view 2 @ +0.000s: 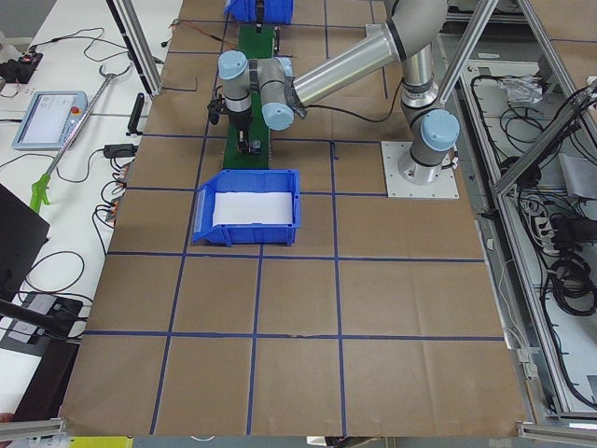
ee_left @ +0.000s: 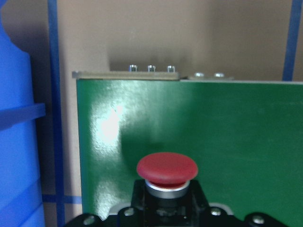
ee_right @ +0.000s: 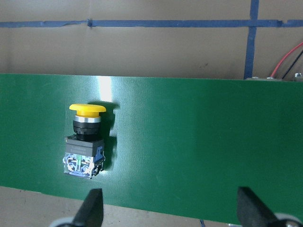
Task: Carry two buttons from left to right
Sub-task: 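Place the red button on the belt while the right gripper descends on the yellow button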
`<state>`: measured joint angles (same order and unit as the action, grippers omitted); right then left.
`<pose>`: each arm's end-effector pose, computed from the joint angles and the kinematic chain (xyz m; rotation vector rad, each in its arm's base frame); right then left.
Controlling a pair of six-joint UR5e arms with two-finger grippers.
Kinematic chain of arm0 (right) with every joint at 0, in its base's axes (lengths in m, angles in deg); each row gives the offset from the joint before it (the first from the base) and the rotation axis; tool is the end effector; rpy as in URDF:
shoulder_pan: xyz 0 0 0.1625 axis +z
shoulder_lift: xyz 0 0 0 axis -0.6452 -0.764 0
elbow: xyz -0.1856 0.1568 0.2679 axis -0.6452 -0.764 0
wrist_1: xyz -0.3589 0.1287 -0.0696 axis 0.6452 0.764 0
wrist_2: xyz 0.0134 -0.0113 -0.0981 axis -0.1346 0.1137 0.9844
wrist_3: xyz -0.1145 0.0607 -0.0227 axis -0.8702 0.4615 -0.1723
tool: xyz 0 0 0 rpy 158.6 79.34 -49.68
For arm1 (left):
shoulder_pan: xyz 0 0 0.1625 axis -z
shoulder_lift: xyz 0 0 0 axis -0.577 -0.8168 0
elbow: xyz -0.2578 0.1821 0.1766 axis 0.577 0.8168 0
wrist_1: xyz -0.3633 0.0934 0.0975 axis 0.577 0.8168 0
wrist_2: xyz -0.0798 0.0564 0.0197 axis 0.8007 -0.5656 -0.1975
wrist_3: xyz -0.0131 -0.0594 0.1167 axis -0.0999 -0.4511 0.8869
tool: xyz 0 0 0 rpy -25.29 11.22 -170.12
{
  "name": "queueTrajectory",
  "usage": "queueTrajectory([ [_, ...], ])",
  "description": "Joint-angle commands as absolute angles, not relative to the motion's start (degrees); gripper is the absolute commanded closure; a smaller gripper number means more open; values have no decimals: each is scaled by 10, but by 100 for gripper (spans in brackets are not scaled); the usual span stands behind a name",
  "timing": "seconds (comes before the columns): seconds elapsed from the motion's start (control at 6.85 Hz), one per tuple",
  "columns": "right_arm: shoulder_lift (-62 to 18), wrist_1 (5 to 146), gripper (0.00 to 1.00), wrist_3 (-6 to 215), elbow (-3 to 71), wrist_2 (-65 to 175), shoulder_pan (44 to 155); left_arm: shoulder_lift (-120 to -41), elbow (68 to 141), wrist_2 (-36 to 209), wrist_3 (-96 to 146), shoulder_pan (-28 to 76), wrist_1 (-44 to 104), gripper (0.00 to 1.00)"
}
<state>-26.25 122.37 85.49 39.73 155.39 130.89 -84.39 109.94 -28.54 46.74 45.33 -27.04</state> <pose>0.1685 -0.5466 0.2475 -0.1119 2.9147 -0.2286 -0.0317 -0.5761 0.1836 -0.0680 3.0802 -0.0225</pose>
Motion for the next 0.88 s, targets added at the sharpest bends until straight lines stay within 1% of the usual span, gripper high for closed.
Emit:
queueTrajectory([
  [0.0, -257, 1224, 0, 855, 395, 1555, 1309, -846, 1091, -284, 464, 455, -284, 23],
  [0.15, -248, 1224, 0, 856, 394, 1555, 1309, -845, 1091, -275, 460, 459, -285, 0],
  [0.44, -225, 1223, 0, 884, 383, 1555, 1309, -835, 1090, -272, 460, 464, -285, 0],
  [0.73, -210, 1223, 0, 905, 364, 1554, 1309, -794, 1090, -267, 458, 474, -274, 0],
])
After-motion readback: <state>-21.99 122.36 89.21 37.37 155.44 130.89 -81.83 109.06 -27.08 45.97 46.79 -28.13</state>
